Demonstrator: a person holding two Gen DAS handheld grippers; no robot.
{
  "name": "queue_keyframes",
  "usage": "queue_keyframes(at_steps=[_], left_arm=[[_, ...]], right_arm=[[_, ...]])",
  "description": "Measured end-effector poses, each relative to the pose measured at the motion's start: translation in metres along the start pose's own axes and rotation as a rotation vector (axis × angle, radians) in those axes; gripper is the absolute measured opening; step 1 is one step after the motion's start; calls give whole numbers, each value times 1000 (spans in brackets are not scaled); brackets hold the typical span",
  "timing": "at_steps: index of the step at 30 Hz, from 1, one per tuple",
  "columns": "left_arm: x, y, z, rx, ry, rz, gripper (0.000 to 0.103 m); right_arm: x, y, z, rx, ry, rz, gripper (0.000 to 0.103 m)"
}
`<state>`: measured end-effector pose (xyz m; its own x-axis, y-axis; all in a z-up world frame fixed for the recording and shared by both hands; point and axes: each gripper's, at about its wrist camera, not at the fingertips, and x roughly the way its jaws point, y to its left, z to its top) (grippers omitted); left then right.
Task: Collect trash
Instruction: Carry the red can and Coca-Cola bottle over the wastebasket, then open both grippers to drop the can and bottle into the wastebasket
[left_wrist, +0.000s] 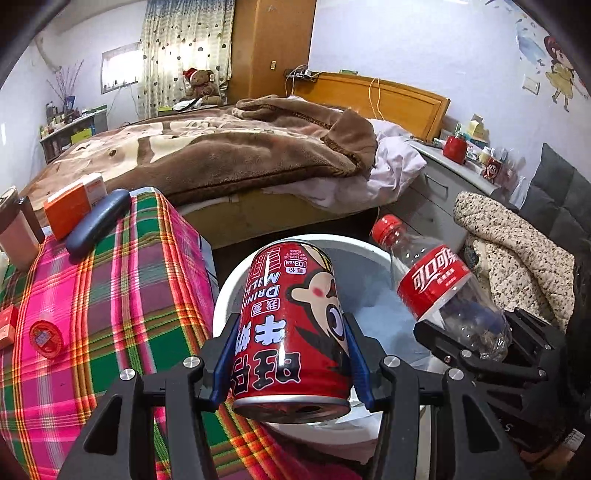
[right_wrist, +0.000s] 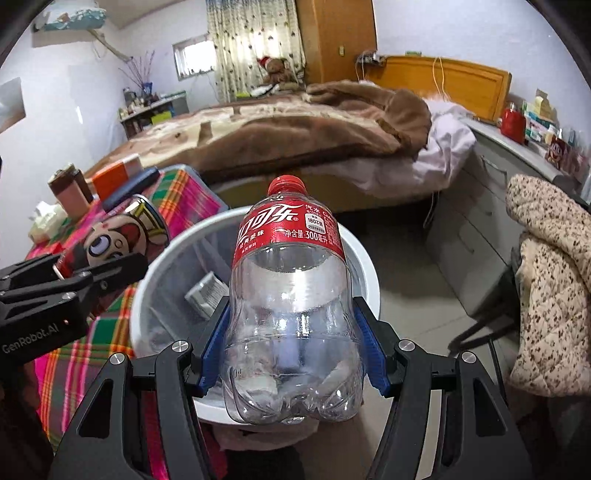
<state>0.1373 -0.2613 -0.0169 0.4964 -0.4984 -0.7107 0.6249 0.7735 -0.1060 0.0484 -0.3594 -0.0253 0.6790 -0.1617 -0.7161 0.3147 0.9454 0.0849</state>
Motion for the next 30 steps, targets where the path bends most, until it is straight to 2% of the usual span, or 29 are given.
queue_keyframes(at_steps=[6,9,11,18,30], left_arm=[[14,4,4,-25,31,-11,53],[15,7,5,-31,30,-7,68],[14,9,5,-35,26,-17,68],[1,16,3,-48,3,-7,68],[-36,41,0,-93,-63,19,68]], right_arm=[[11,0,-2,-20,45,-24,64],[15,-2,-2,-23,64,-23,65],[15,-2,-3,-19,65,-11,69],[-1,-4,-2,-1,23,4,69],[-19,16,8,0,-51,21,69]])
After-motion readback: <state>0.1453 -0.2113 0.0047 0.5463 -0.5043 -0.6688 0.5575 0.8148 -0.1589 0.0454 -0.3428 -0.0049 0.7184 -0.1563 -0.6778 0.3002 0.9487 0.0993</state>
